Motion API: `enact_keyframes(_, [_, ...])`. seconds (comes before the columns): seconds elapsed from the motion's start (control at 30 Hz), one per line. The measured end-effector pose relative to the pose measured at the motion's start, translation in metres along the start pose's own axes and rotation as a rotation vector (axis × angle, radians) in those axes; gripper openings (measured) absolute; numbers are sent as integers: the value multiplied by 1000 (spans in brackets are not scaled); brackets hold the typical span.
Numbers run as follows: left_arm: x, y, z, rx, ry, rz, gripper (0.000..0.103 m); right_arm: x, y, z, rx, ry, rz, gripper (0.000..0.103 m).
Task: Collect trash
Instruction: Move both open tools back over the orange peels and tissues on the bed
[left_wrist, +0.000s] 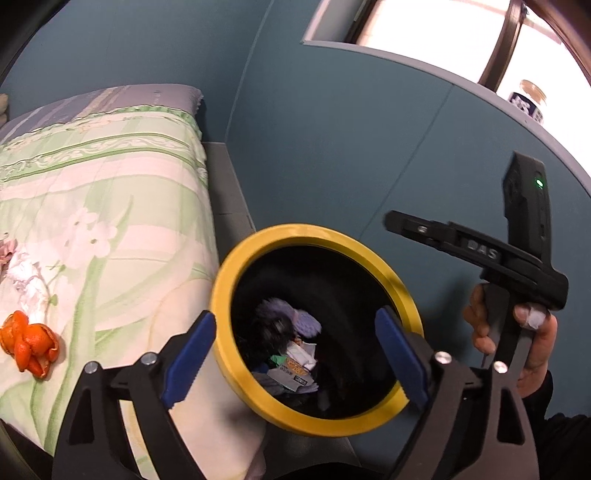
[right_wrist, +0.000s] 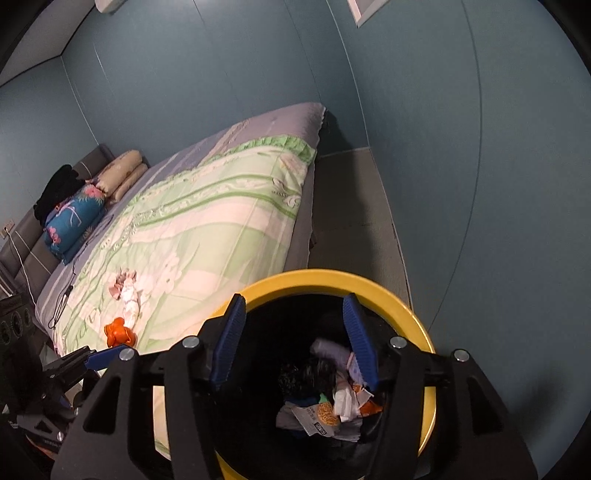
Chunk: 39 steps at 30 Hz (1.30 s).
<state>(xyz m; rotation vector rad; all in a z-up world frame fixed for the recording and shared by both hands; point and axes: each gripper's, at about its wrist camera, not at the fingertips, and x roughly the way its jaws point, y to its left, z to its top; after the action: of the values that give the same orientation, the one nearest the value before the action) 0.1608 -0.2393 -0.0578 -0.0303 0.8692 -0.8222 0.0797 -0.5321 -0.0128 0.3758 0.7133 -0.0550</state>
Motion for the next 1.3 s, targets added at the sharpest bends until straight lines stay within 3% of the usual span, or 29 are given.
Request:
enact_keyframes(0.33, [-28, 37, 11, -44, -82, 114, 93, -10, 33, 2, -89, -70, 90, 62])
enact_keyframes(0.6, [-64, 94, 17, -123, -153, 216, 93, 0, 89, 4, -193, -85, 180, 68])
enact_keyframes(0.97, [-116, 194, 19, -272, -245, 363, 94, 55, 182, -6, -345, 22, 263, 68])
enact_keyframes(1.3, [-125, 280, 4, -390, -229, 457, 94, 108, 260, -45, -506, 143, 352, 68])
